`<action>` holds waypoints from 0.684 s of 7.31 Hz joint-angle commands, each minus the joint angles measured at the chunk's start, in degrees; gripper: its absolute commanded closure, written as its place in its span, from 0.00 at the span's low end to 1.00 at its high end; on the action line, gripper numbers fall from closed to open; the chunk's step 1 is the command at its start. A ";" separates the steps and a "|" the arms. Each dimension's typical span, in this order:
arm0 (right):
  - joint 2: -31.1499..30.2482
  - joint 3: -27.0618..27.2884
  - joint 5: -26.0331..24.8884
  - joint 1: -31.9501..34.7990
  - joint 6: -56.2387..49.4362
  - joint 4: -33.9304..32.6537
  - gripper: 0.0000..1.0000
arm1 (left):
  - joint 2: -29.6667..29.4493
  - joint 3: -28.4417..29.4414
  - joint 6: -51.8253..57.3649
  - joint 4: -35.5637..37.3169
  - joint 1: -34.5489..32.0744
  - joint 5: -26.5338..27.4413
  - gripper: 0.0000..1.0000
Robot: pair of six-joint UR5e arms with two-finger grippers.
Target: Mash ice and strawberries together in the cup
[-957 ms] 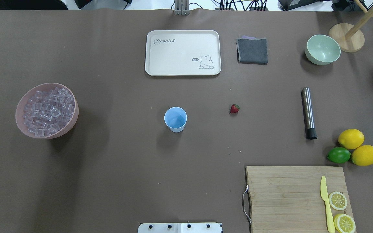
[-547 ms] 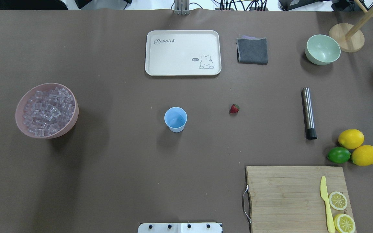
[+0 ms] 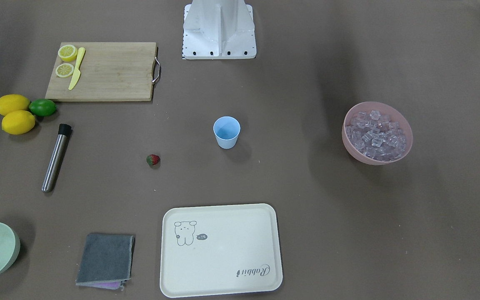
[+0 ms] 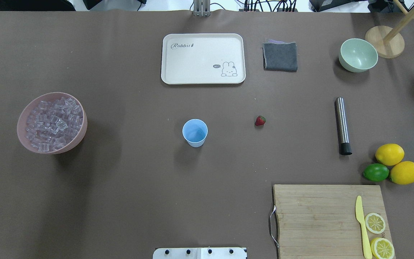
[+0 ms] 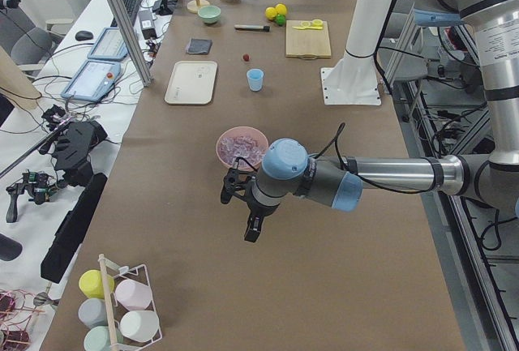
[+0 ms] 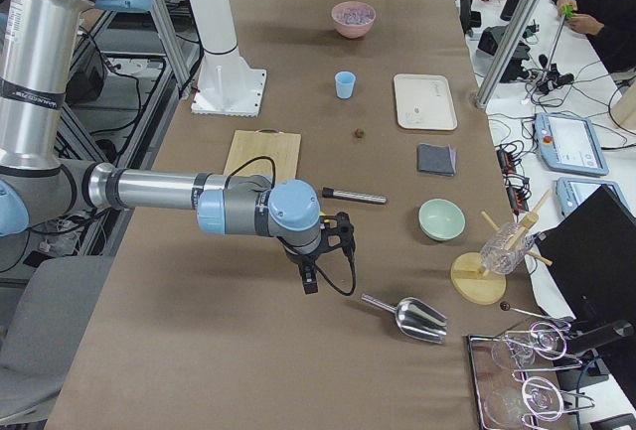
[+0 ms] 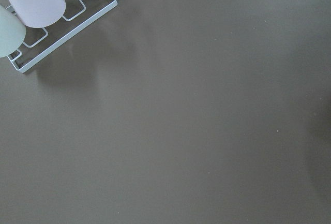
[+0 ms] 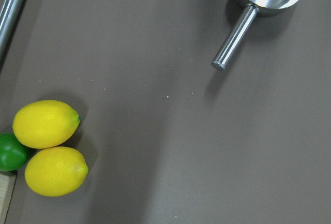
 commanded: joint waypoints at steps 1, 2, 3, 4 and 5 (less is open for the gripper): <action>-0.12 -0.16 2.60 0.00 0.19 0.10 0.00 | 1.52 -0.26 -2.20 -2.59 0.64 -0.18 0.03; -0.12 -0.16 2.70 0.00 0.36 0.10 0.00 | 2.06 -0.01 -2.37 -5.38 0.90 -0.18 0.03; -0.21 -0.16 2.88 0.00 0.54 0.10 0.00 | 2.06 -0.18 -2.37 -5.58 1.43 -0.18 0.03; -0.21 -0.16 2.88 0.00 0.54 0.10 0.00 | 1.97 -0.09 -2.37 -5.59 3.26 0.00 0.03; -0.30 -0.25 2.96 0.00 0.54 0.10 0.00 | 1.54 -0.09 -2.20 -5.59 5.97 0.26 0.04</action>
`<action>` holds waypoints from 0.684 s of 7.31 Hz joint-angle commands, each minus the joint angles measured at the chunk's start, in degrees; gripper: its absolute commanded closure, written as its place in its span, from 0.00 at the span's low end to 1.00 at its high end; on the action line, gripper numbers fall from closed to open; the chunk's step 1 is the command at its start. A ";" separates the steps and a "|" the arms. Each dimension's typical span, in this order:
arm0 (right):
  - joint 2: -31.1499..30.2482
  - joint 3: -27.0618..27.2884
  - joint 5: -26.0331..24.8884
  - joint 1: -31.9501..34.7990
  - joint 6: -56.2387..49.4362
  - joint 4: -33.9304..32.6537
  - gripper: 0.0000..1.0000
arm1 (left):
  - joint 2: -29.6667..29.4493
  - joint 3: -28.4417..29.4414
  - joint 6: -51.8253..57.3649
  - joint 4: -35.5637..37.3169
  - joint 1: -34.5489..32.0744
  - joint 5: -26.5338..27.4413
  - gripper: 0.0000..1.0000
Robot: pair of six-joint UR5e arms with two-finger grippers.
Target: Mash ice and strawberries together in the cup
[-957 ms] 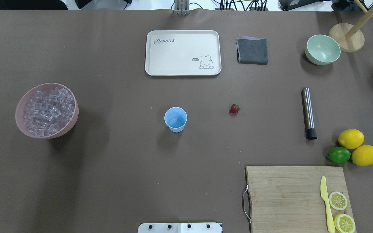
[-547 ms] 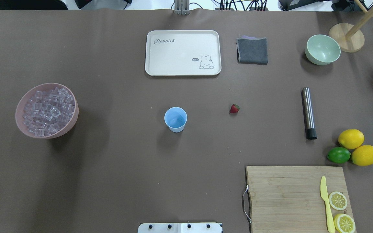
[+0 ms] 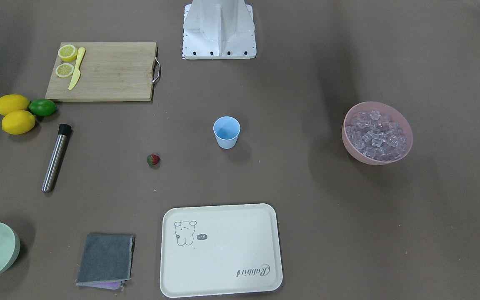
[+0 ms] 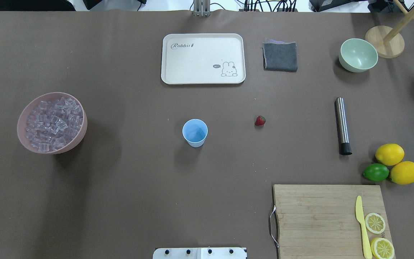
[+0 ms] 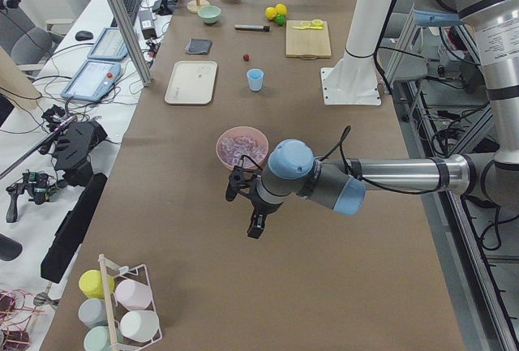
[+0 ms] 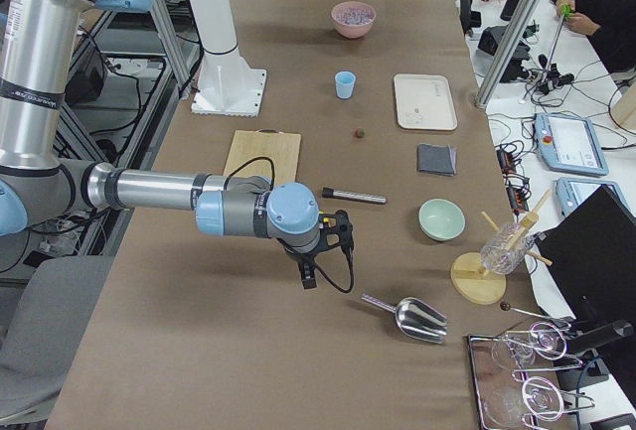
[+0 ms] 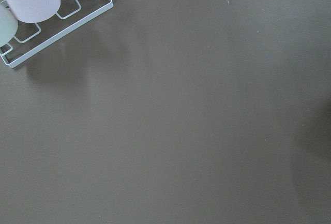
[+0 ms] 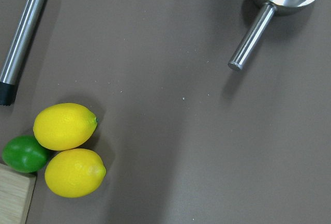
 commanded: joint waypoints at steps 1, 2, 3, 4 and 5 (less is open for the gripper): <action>-0.07 -0.06 0.03 0.00 0.03 0.09 0.00 | -0.39 -0.16 -0.06 -0.17 4.14 0.26 0.04; -0.07 0.02 0.21 0.09 -0.05 0.09 0.00 | -0.39 -0.16 -0.41 -0.17 5.11 0.17 0.04; -0.42 0.02 0.21 0.00 -0.14 0.00 0.00 | -0.65 -0.68 -1.89 -0.26 6.69 0.35 0.04; -0.51 -0.06 0.12 0.00 -0.40 0.00 0.00 | -2.14 -0.95 -4.69 -0.34 8.62 2.61 0.04; -0.86 0.02 0.12 0.09 -0.49 0.18 0.00 | -2.41 -1.30 -8.28 -2.35 11.59 4.89 0.03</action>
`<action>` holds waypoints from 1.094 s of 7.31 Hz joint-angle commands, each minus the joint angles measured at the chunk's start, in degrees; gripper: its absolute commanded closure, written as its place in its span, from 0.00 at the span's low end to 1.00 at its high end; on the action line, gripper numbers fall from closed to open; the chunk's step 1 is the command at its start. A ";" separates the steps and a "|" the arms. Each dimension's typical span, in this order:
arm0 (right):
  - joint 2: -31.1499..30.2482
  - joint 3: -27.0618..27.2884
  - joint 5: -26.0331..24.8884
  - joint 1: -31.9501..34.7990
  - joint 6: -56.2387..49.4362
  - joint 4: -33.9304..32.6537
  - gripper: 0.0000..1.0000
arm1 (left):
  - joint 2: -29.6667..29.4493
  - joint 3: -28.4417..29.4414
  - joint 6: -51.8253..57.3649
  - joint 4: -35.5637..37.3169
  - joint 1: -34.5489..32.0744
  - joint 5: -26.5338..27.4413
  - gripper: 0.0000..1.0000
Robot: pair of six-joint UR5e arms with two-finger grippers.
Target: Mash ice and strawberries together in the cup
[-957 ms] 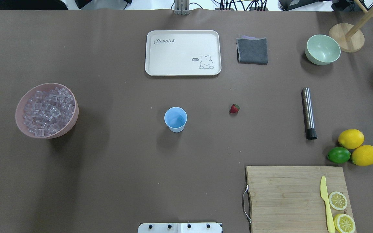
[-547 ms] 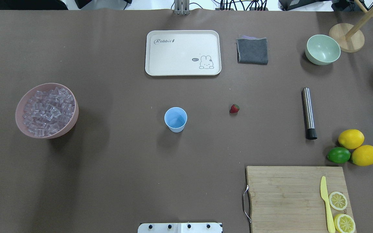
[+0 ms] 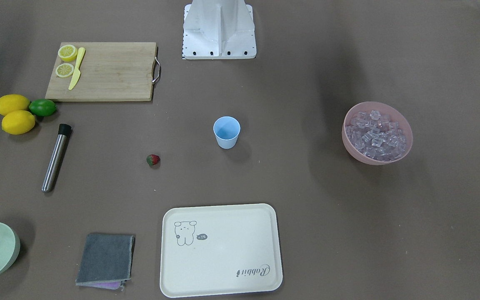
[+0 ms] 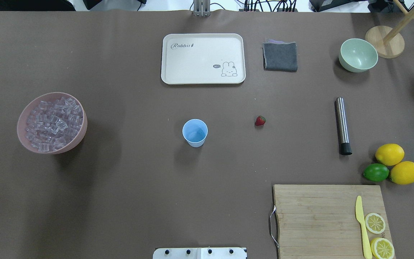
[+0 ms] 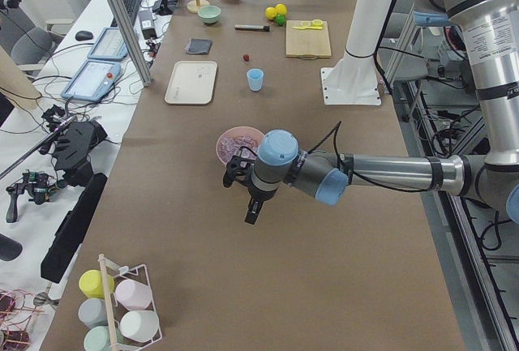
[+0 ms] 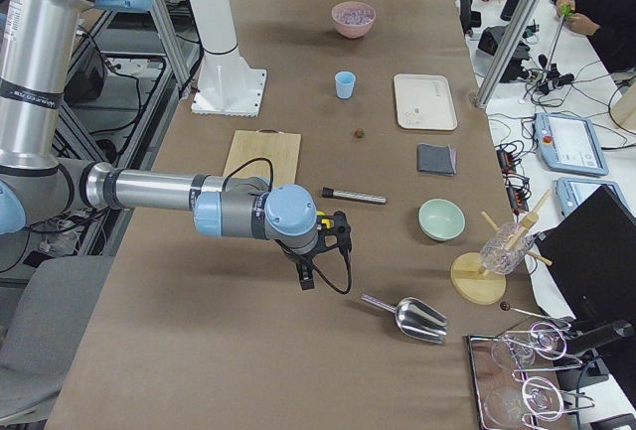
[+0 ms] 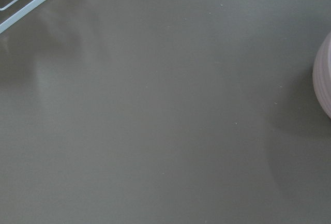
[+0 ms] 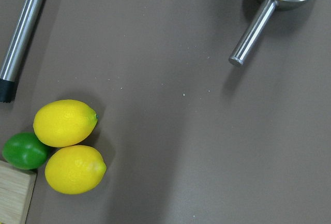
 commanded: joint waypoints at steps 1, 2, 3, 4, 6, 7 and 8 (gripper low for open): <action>-0.68 -0.06 -0.11 0.06 -0.25 0.82 0.00 | -2.91 -0.50 -8.77 -1.71 6.35 2.57 0.03; -1.29 0.03 -0.03 0.06 -0.26 0.92 0.00 | -3.02 -0.85 -11.26 -2.67 8.65 2.92 0.03; -1.82 -0.06 -0.03 0.06 -0.17 1.61 0.00 | -2.41 -0.77 -10.94 -2.77 8.58 3.80 0.03; -1.74 -0.14 -0.29 -0.03 0.18 1.62 0.00 | -2.41 -0.68 -10.85 -2.77 8.49 3.89 0.03; -1.65 -0.50 -0.46 -0.03 0.10 1.62 0.00 | -5.64 -0.85 -17.91 -2.77 11.72 3.89 0.03; -1.74 -0.58 -0.46 -0.03 0.10 1.62 0.00 | -7.14 -0.85 -22.66 -2.77 14.62 5.98 0.03; -1.91 -0.67 -0.38 -0.03 0.01 1.62 0.00 | -8.72 -1.46 -28.89 -2.77 18.47 10.09 0.03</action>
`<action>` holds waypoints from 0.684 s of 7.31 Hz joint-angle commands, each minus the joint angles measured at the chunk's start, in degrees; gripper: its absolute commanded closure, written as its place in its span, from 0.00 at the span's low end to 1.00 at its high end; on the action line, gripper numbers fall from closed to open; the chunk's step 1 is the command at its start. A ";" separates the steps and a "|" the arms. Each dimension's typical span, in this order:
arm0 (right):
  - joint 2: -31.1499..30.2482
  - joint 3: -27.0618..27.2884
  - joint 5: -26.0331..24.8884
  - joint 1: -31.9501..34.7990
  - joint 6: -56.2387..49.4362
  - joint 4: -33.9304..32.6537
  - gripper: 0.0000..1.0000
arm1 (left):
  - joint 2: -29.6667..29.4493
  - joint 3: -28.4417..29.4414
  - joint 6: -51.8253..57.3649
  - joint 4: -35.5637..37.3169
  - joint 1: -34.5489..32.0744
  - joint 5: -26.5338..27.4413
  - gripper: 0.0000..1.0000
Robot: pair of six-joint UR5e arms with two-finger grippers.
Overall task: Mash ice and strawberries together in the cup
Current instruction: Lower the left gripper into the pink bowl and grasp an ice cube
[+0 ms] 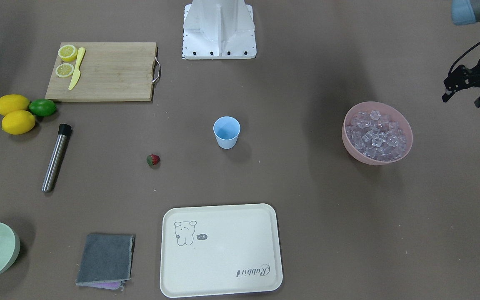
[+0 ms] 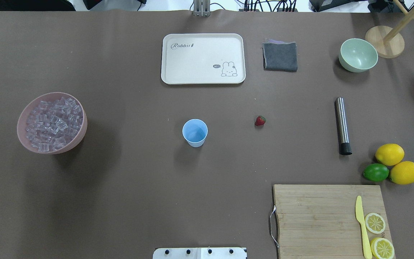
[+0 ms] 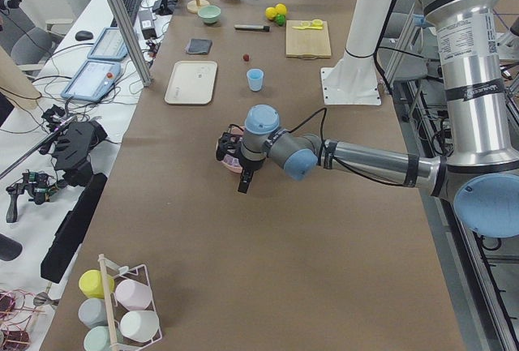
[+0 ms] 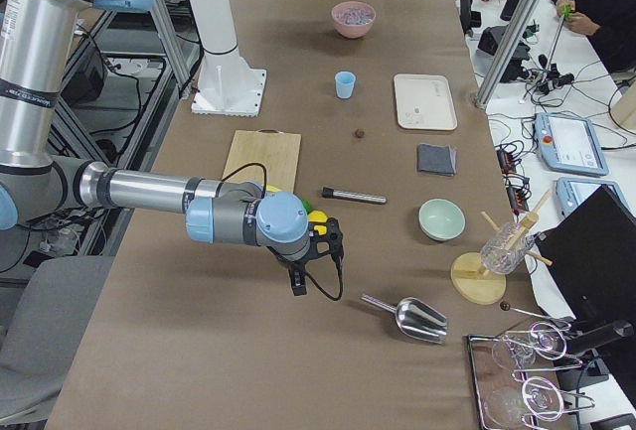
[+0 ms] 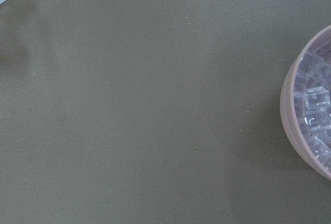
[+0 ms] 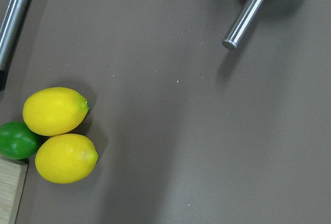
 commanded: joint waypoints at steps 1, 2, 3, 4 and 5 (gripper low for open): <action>-0.24 -0.13 0.14 0.00 -0.07 0.01 0.00 | -2.81 -1.26 -12.53 -0.02 8.13 6.77 0.03; -0.24 -0.13 0.23 0.00 0.01 0.01 0.00 | -3.43 -2.49 -17.28 0.07 11.12 8.02 0.03; -0.33 -0.13 0.23 0.00 -0.07 0.01 0.00 | -4.31 -3.63 -23.59 0.15 13.94 8.12 0.03; -0.33 -0.21 0.23 0.00 -0.25 0.01 0.00 | -4.49 -4.16 -24.79 0.24 15.97 9.86 0.03; -0.42 -0.21 0.23 0.00 -0.34 -0.08 0.00 | -5.01 -4.17 -26.71 0.24 18.69 12.57 0.04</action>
